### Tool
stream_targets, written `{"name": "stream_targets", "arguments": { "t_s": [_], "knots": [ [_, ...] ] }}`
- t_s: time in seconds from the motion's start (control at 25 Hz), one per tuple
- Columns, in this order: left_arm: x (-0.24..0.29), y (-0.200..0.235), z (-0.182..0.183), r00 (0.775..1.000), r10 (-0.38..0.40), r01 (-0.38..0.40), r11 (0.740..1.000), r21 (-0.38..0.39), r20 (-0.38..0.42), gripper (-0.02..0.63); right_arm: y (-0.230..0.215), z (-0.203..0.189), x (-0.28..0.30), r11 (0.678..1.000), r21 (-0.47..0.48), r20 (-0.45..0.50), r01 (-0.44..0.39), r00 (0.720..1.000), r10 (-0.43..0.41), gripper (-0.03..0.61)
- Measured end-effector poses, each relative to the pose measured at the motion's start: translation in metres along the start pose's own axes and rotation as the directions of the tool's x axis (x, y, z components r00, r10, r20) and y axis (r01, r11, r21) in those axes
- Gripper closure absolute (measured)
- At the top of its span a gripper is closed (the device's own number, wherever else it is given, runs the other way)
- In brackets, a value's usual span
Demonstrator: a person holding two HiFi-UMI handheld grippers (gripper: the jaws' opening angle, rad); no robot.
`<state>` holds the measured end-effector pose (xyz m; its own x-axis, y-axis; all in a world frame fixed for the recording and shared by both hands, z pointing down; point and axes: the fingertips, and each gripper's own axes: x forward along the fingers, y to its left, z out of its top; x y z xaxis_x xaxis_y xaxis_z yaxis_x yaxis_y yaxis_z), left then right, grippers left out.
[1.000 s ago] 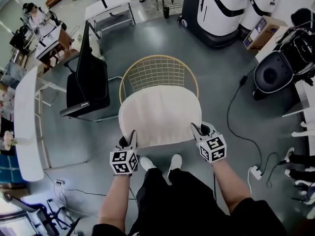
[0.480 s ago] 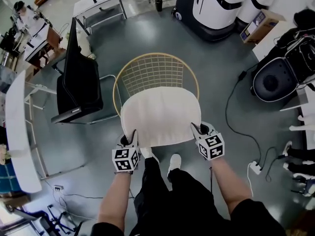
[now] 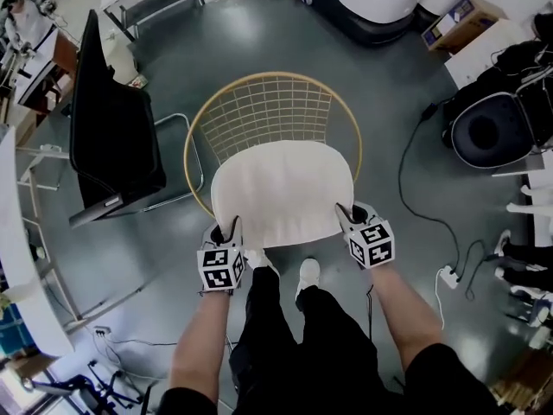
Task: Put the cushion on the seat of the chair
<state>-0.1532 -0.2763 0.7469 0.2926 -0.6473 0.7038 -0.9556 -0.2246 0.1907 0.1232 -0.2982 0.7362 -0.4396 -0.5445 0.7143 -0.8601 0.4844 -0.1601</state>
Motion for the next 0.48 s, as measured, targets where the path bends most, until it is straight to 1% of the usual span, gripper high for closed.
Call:
{"name": "stream_targets", "arguments": {
  "t_s": [0.28,0.48],
  "knots": [
    [0.066,0.032,-0.034,0.999,0.007,-0.007,1.000,0.003,-0.051,0.499,-0.015,-0.029,0.072,1.000,0.010,-0.046,0.005,0.999,-0.004,0.520],
    [0.109,0.045,-0.054,0.996,-0.001,0.001,1.000,0.010,-0.085,0.489,-0.034,-0.051,0.118,1.000,0.017,-0.083,0.016,0.996,-0.015,0.517]
  ]
}}
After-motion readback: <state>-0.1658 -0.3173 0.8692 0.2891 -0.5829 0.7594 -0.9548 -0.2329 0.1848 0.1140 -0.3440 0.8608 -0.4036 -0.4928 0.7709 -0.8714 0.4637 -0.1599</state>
